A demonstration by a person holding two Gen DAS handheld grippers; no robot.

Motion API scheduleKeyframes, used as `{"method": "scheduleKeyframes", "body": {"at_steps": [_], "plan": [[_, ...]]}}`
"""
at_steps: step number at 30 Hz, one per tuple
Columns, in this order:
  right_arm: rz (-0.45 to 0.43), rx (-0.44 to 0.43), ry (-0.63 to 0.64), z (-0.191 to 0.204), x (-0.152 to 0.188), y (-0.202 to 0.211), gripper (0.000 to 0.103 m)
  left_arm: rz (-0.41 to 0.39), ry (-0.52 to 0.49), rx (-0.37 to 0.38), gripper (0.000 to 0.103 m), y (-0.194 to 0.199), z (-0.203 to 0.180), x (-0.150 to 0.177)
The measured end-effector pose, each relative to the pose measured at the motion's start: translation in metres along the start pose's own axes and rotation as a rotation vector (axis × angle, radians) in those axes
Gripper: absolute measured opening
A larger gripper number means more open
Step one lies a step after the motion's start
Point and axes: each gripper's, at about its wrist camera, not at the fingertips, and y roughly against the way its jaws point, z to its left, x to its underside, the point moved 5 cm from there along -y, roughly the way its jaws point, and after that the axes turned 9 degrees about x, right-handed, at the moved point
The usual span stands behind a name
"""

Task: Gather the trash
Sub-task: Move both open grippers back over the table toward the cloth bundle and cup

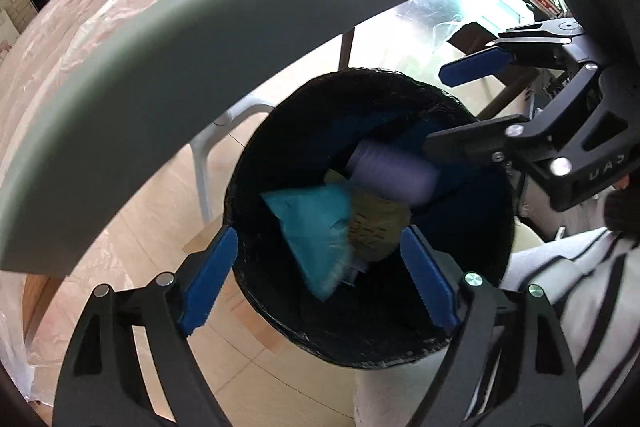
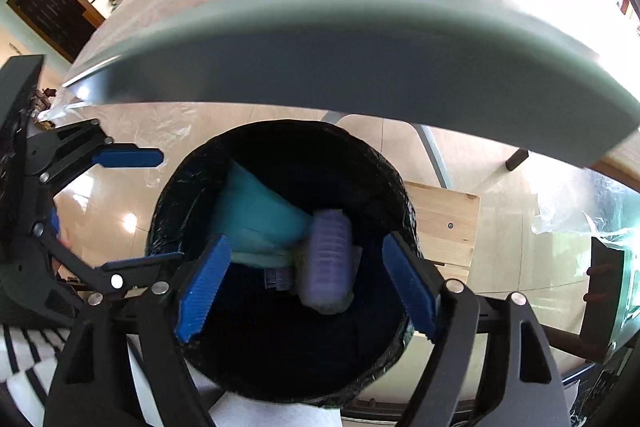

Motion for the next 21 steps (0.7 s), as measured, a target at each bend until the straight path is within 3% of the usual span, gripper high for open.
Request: {"method": "scheduleKeyframes", "body": {"at_steps": [10,14,15,18,21], "plan": [[-0.098,-0.008,0.004,-0.003,0.002,0.056,0.077,-0.089,0.001,0.035,0.09,0.041,-0.014,0.0],[-0.227,-0.02,0.019,-0.005,-0.015,0.1,0.078,-0.188,-0.022,0.022,0.09,0.084,-0.021,-0.016],[-0.26,-0.009,0.021,-0.006,-0.02,0.109,0.083,-0.215,-0.028,0.018,0.094,0.094,-0.023,-0.02],[-0.383,0.078,0.0,-0.012,-0.048,0.135,0.096,-0.343,-0.036,-0.039,0.101,0.13,-0.019,-0.037],[-0.445,0.135,-0.018,-0.019,-0.08,0.143,0.098,-0.412,-0.009,-0.098,0.101,0.148,-0.003,-0.056]]}}
